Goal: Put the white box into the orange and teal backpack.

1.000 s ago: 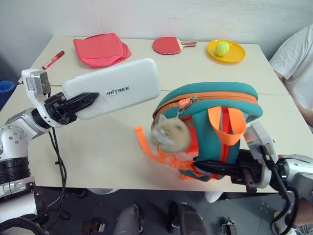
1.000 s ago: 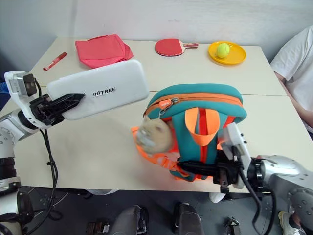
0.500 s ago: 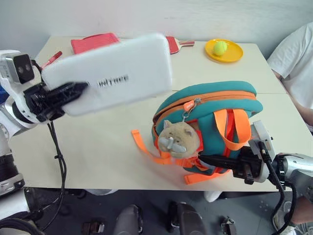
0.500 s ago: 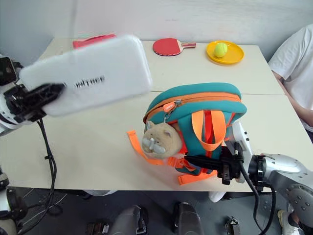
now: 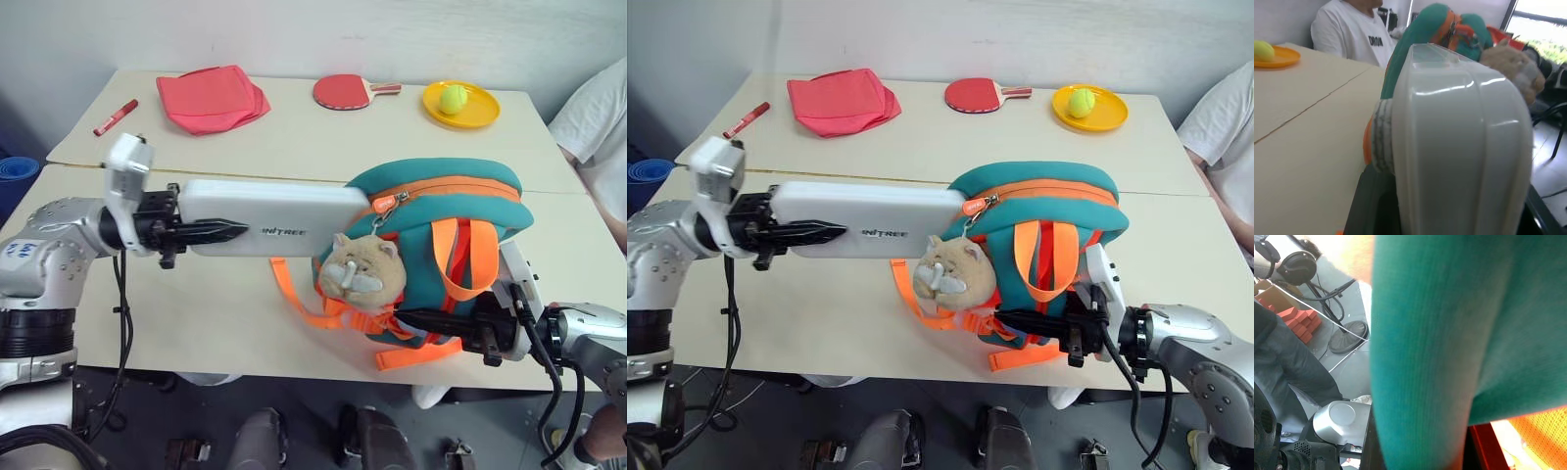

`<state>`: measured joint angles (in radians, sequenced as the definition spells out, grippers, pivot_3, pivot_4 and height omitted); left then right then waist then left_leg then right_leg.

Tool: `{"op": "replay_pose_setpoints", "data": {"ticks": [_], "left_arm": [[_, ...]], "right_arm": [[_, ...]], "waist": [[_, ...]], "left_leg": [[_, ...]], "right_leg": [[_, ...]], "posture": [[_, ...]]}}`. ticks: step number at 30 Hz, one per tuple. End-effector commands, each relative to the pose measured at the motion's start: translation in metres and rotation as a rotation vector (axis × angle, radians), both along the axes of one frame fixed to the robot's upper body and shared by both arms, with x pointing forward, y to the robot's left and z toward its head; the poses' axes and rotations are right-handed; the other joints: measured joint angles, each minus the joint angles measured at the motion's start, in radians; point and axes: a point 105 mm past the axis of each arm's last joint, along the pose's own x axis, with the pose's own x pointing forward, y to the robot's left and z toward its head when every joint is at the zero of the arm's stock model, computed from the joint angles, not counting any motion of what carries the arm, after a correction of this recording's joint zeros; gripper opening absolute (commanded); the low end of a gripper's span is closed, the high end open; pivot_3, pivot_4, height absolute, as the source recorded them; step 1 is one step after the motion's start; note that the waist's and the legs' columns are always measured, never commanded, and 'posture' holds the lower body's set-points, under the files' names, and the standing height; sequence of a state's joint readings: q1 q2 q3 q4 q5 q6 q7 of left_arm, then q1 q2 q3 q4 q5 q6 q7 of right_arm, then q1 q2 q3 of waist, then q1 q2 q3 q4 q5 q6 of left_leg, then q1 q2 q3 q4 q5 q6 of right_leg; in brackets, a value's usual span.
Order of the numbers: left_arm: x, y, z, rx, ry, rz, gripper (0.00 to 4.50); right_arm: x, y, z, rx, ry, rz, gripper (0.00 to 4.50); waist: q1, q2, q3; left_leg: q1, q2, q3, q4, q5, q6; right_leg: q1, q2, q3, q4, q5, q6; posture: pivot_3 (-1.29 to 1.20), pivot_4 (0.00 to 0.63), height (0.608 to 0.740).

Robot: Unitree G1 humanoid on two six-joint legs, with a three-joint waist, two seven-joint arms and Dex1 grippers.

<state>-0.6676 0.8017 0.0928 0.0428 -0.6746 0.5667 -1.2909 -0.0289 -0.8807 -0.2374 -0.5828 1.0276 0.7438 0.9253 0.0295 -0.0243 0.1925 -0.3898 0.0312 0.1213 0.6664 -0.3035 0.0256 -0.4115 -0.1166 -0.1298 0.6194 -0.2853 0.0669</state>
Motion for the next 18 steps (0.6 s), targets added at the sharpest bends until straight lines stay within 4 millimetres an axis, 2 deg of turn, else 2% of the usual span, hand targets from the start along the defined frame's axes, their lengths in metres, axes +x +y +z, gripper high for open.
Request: {"op": "replay_pose_setpoints", "data": {"ticks": [1,6,9,10,11,14,16,18], "left_arm": [[0.005,-0.04,0.005,0.113,-0.148,-0.069,1.23],[0.008,-0.114,0.004,0.099,-0.191,-0.171,1.23],[0.012,-0.142,-0.009,0.116,-0.19,-0.178,1.23],[0.013,-0.146,-0.013,0.12,-0.183,-0.177,1.23],[0.018,-0.149,-0.007,0.075,-0.221,-0.141,1.58],[0.024,-0.15,0.01,-0.047,-0.194,-0.101,2.5],[0.016,-0.136,0.006,-0.015,-0.159,-0.171,2.99],[0.018,-0.113,-0.002,0.05,-0.187,-0.163,3.59]], "right_arm": [[-0.003,0.007,0.005,0.017,-0.024,0.026,0.01],[0.0,0.014,0.008,0.023,-0.047,0.03,0.01],[0.003,0.018,0.011,0.021,-0.064,0.028,0.01],[0.004,0.019,0.011,0.02,-0.069,0.027,0.01],[0.005,0.02,0.012,0.021,-0.073,0.025,0.0],[0.007,0.022,0.013,0.026,-0.083,0.013,0.0],[0.009,0.023,0.014,0.032,-0.088,0.001,0.0],[0.011,0.024,0.015,0.035,-0.093,-0.012,0.0]], "waist": [[0.005,0.0,0.0],[0.008,0.0,0.0],[-0.003,0.0,0.0],[-0.007,0.0,0.0],[-0.009,0.0,0.0],[-0.006,0.0,0.0],[-0.007,0.0,0.0],[-0.013,0.0,0.0]], "left_leg": [[0.0,0.0,0.0,0.0,0.0,0.001],[0.0,-0.001,0.001,0.001,0.0,0.002],[-0.001,-0.001,0.001,0.002,0.0,0.003],[-0.001,-0.001,0.002,0.001,0.0,0.003],[-0.001,0.0,0.002,0.001,0.0,0.003],[0.0,0.0,0.001,0.002,0.001,0.002],[0.0,0.0,0.0,0.002,0.002,0.002],[0.0,0.0,0.0,0.001,0.002,0.002]], "right_leg": [[0.0,0.0,0.0,0.0,0.0,0.0],[0.001,0.0,0.0,0.0,0.001,0.001],[0.0,0.002,0.0,0.002,0.001,0.002],[0.0,0.002,0.0,0.002,0.001,0.002],[0.0,0.002,0.0,0.002,0.001,0.002],[0.0,0.002,0.0,0.001,0.001,0.001],[0.0,0.001,0.0,0.001,0.001,0.001],[-0.001,0.001,0.0,0.002,0.001,0.001]], "posture": [[0.0,0.15,0.74],[0.0,0.15,0.74],[0.0,0.15,0.74],[0.0,0.15,0.74],[0.0,0.15,0.74],[0.0,0.15,0.74],[0.0,0.15,0.74],[0.0,0.15,0.74]]}}
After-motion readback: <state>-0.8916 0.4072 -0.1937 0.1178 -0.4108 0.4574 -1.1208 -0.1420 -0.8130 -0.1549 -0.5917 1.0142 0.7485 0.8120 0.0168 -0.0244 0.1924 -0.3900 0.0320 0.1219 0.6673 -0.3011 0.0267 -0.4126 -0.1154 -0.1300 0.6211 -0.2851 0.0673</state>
